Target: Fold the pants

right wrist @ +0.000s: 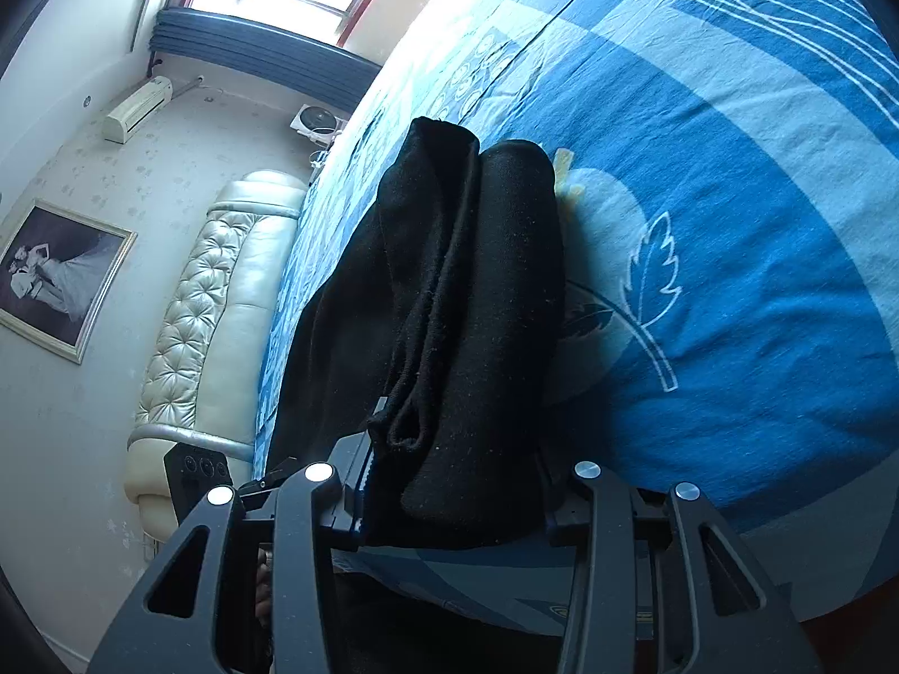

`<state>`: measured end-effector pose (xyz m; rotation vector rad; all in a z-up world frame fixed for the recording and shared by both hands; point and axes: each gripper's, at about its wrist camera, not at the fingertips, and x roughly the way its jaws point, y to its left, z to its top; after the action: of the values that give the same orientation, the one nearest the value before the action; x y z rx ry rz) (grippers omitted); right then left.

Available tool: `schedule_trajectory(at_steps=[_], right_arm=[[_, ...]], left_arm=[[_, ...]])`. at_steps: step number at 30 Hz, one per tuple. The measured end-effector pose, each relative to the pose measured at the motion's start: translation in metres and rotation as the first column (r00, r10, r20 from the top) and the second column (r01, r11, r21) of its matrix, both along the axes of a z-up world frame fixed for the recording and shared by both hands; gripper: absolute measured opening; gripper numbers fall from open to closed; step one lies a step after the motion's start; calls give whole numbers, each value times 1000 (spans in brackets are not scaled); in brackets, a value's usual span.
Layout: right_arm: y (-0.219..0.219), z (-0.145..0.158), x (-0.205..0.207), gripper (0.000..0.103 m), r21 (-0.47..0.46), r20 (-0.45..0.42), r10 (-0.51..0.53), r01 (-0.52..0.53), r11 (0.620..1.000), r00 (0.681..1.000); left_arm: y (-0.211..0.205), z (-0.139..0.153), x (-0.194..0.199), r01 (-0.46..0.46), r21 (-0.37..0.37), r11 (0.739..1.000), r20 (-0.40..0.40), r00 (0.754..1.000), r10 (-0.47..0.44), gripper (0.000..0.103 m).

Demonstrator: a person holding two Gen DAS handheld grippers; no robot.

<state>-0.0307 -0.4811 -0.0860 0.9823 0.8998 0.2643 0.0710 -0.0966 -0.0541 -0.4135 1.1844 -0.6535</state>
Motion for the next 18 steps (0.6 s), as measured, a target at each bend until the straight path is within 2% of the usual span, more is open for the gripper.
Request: schedule_trajectory(at_steps=[5, 11, 18], right_arm=[[40, -5, 21, 42, 15, 5, 80, -80, 997, 997], [91, -11, 39, 42, 38, 13, 160, -160, 986, 987], [115, -13, 42, 42, 29, 7, 195, -195, 980, 981]], left_arm=[[50, 1, 2, -48, -5, 999, -14, 999, 48, 29], [104, 6, 0, -112, 30, 993, 14, 994, 112, 30], [135, 2, -2, -149, 6, 989, 0, 989, 149, 30]])
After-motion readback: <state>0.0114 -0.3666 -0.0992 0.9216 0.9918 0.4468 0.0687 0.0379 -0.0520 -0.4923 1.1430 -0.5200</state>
